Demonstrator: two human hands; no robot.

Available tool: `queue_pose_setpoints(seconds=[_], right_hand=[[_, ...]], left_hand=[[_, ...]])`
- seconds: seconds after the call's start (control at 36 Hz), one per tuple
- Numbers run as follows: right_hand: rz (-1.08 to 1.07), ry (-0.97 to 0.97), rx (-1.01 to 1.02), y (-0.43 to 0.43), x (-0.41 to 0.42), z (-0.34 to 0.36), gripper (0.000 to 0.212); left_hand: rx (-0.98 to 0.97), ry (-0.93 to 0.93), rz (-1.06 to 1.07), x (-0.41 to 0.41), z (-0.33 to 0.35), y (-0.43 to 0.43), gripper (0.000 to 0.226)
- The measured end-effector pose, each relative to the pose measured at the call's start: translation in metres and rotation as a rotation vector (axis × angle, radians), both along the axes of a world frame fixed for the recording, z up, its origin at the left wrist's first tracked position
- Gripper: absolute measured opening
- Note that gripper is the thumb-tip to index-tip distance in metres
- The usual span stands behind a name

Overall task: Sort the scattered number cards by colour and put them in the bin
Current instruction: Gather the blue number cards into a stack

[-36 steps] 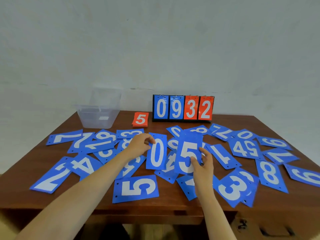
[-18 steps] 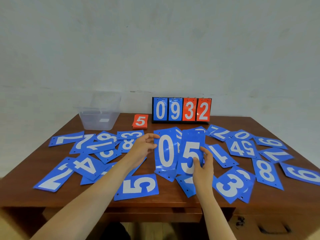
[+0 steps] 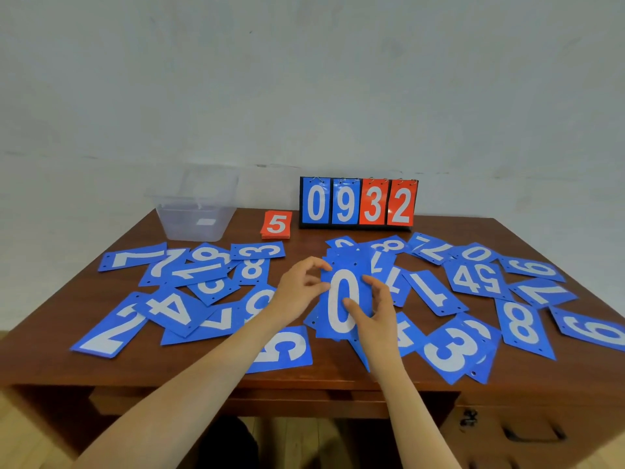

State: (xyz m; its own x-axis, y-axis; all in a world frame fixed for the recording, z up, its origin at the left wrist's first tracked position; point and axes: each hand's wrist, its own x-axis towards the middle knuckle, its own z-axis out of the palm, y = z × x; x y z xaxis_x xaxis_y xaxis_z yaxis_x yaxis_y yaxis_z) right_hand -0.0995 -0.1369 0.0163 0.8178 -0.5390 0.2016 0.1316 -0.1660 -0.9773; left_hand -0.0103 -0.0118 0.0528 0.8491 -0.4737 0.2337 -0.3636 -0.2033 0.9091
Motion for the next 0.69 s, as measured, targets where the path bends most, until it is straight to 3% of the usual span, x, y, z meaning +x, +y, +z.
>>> queue_pose_setpoints(seconds=[0.14, 0.28, 0.33, 0.44, 0.58, 0.69], right_hand=[[-0.06, -0.011, 0.058, 0.003, -0.002, -0.001, 0.041], [-0.103, -0.004, 0.097, -0.001, -0.004, -0.003, 0.04], [-0.107, 0.009, 0.108, -0.001, -0.003, -0.005, 0.04], [-0.106, -0.006, 0.123, 0.002, -0.004, -0.009, 0.04], [-0.099, -0.03, 0.123, 0.009, -0.01, -0.006, 0.04], [-0.109, -0.022, 0.119, 0.014, -0.013, -0.006, 0.04]], left_hand=[[0.052, 0.016, 0.093, 0.005, -0.001, 0.018, 0.034], [0.644, 0.03, -0.121, 0.015, -0.007, 0.068, 0.044], [0.796, 0.015, -0.177, 0.012, -0.01, 0.082, 0.052], [0.927, -0.01, -0.169, -0.006, -0.019, 0.096, 0.065], [1.117, -0.138, -0.168, -0.039, -0.043, 0.092, 0.063], [0.996, -0.046, -0.168, -0.059, -0.047, 0.083, 0.063]])
